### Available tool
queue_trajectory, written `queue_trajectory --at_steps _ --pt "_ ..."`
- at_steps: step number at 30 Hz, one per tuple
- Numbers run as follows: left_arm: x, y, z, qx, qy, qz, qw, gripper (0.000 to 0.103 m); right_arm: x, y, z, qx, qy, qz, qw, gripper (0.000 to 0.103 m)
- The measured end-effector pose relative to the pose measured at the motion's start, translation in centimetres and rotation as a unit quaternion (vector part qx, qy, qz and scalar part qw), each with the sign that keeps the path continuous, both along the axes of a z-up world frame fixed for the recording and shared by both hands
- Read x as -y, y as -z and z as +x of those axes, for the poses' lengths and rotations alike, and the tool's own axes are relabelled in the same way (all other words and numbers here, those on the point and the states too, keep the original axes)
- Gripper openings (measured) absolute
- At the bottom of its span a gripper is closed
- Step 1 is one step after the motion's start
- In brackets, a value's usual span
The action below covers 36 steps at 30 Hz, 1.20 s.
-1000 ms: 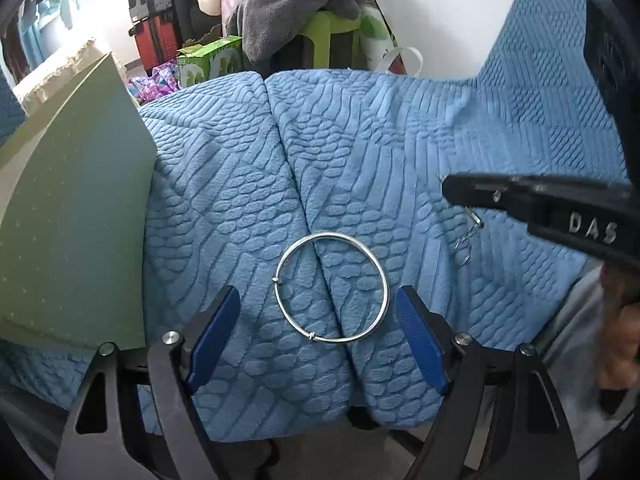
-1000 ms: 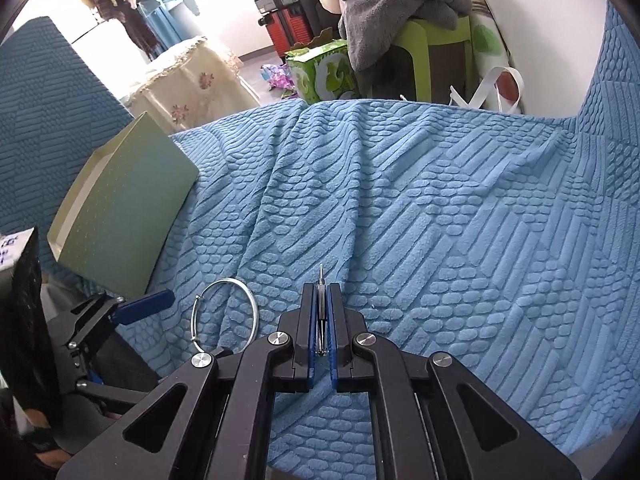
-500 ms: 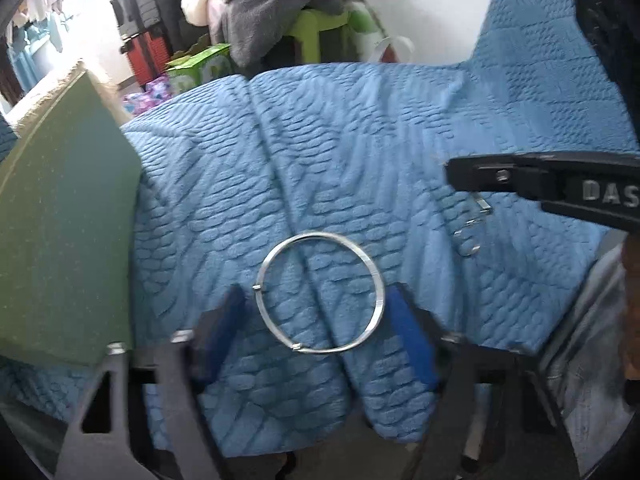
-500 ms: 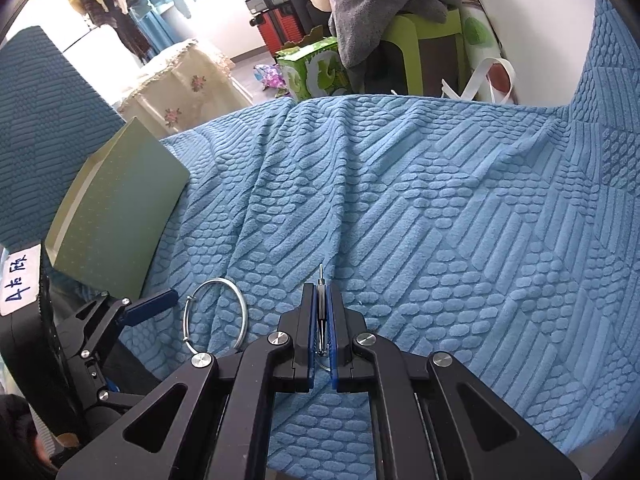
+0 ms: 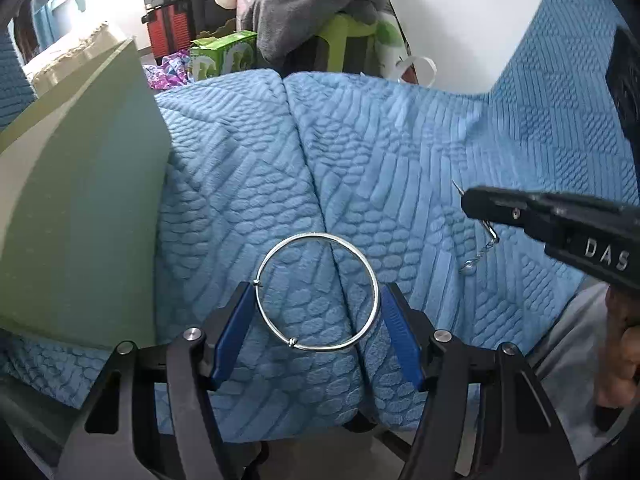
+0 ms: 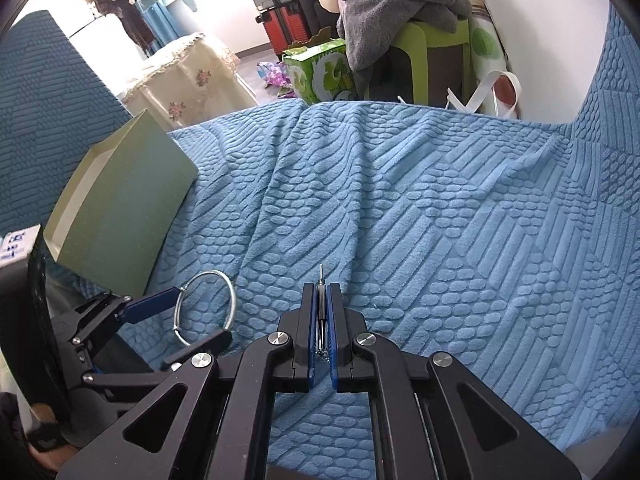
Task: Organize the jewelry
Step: 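Carry the hoop and the pin with both tools over the box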
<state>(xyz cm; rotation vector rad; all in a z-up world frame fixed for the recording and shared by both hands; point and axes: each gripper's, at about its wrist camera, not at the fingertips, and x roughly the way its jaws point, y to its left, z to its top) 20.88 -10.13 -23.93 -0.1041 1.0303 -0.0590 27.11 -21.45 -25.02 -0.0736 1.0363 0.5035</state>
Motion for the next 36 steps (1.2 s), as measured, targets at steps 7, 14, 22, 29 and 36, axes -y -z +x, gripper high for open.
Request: queue_trajectory --at_steps 7,14,22,29,36 --pt "-1.1 -2.4 0.1 0.018 -0.004 -0.027 0.9995 0.065 -0.5 -0.8 -1.0 0.0 0.018 -0.001 1.0 0.003" --pt "-2.5 -6.8 -0.4 0.051 -0.008 -0.039 0.9979 0.065 -1.5 -4.2 -1.6 0.037 0.029 -0.002 0.999 0.003" --pt "-5.6 -14.4 -1.0 0.108 -0.014 -0.057 0.9924 0.065 -4.0 -11.5 -2.9 0.095 0.032 0.029 0.995 0.003" --pt "-9.3 -21.1 -3.1 0.168 -0.028 -0.049 0.9842 0.066 -7.7 -17.8 -3.9 0.146 0.023 0.065 0.987 0.003" --pt "-14.2 -22.0 -5.1 0.18 -0.061 -0.043 0.9808 0.066 -12.7 -19.9 -4.9 0.164 -0.002 0.082 0.983 0.003"
